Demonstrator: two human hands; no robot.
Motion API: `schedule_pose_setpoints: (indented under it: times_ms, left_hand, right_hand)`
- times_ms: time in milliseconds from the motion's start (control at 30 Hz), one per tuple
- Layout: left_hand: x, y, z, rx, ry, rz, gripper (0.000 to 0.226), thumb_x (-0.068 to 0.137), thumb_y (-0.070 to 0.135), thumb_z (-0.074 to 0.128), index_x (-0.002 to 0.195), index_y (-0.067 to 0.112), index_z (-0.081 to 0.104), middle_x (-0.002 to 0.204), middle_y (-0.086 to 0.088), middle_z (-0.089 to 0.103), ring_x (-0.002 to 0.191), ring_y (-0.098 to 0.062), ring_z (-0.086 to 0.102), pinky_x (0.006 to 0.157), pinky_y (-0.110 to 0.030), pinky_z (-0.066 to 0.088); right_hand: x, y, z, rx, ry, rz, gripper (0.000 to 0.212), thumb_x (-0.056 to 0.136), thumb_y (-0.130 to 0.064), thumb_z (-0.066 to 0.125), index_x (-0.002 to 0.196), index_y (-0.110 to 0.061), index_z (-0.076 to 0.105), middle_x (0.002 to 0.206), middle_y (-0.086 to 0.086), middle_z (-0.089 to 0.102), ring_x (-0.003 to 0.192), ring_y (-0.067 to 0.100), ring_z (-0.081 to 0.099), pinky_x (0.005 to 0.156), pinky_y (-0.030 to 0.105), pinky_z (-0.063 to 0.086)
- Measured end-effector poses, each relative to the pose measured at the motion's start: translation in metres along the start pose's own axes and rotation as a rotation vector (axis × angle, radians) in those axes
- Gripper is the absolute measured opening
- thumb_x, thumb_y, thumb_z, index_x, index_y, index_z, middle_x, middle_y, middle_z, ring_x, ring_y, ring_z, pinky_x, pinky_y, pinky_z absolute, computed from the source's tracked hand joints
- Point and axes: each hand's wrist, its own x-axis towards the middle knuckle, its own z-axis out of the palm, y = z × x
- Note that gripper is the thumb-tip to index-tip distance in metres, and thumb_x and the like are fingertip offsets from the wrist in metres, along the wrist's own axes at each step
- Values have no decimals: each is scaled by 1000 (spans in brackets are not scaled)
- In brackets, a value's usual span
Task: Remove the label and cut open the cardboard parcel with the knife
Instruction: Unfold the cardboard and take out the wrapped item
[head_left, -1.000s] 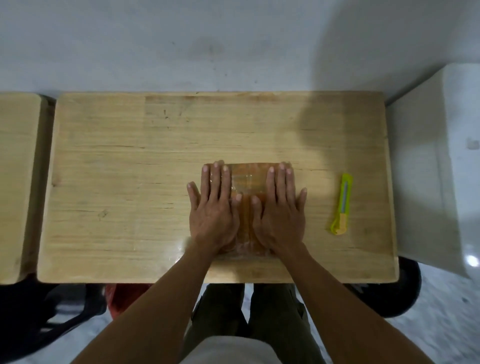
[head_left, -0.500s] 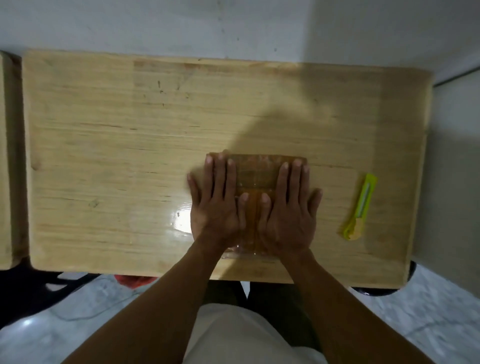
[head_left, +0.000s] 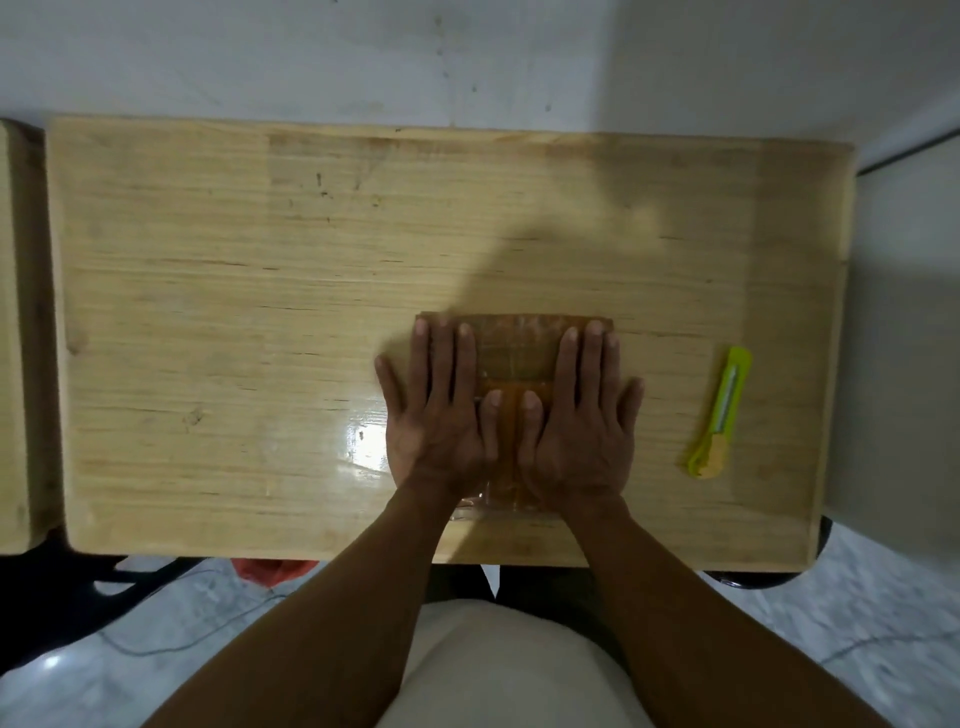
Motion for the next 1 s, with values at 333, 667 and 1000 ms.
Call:
schedule_pose_setpoints:
  times_ms: [333, 667, 1000]
  left_hand:
    - [-4, 1, 3, 8, 102, -12, 67, 102, 47, 29, 159, 14, 17, 167, -6, 12, 155, -26, 6, 118, -63, 15]
    - [-38, 11, -2, -284, 99, -260, 63, 102, 53, 34, 158, 31, 17, 160, -22, 24, 149, -38, 19, 118, -61, 16]
    - [-47, 15, -70, -799, 135, -352, 55, 87, 55, 66, 138, 41, 54, 122, -2, 61, 92, -13, 64, 84, -24, 45]
  right_hand:
    - [-4, -1, -1, 8, 92, -25, 70, 99, -48, 28, 157, -18, 5, 167, 3, -1, 154, 20, -6, 119, 60, 12]
    - [-40, -16, -1, 192, 199, 248, 69, 95, -58, 39, 154, -26, 22, 153, 15, 31, 131, 38, 33, 103, 55, 33]
    - [-72, 2, -38, 743, 262, 342, 78, 83, -57, 62, 151, -42, 27, 140, 9, 44, 133, 28, 33, 117, 48, 26]
